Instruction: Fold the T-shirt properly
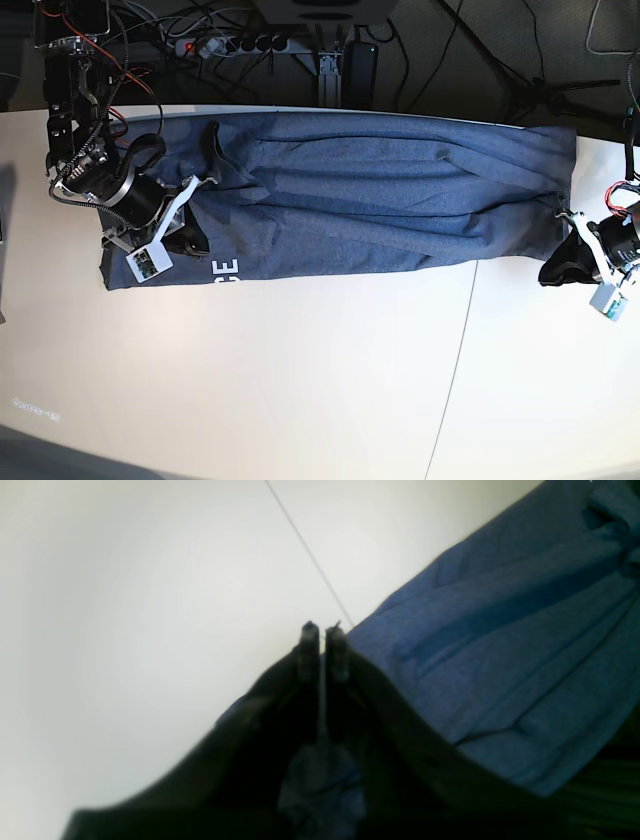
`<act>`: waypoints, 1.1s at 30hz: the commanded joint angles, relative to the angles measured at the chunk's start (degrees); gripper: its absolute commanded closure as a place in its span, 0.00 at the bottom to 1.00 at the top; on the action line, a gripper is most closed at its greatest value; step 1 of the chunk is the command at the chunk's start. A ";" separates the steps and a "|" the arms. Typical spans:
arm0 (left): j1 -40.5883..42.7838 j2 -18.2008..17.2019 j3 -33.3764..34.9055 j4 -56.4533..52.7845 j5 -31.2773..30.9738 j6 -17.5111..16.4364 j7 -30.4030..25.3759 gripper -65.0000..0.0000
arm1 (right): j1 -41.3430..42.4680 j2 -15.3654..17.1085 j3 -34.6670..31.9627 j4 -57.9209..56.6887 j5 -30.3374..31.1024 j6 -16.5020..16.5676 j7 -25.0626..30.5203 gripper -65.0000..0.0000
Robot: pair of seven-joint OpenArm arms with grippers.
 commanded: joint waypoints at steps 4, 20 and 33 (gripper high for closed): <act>-0.04 1.25 -0.74 0.68 -0.74 -0.49 -2.43 1.00 | 0.17 -0.50 0.52 0.39 -1.33 4.98 -0.72 1.00; 4.94 7.58 -0.74 0.44 6.91 -0.49 -6.99 1.00 | -4.02 2.29 1.77 -7.10 -13.70 4.87 3.89 1.00; 4.94 7.58 -0.74 0.44 6.93 -0.49 -7.56 1.00 | -4.00 2.67 7.91 -2.67 2.56 5.09 3.32 1.00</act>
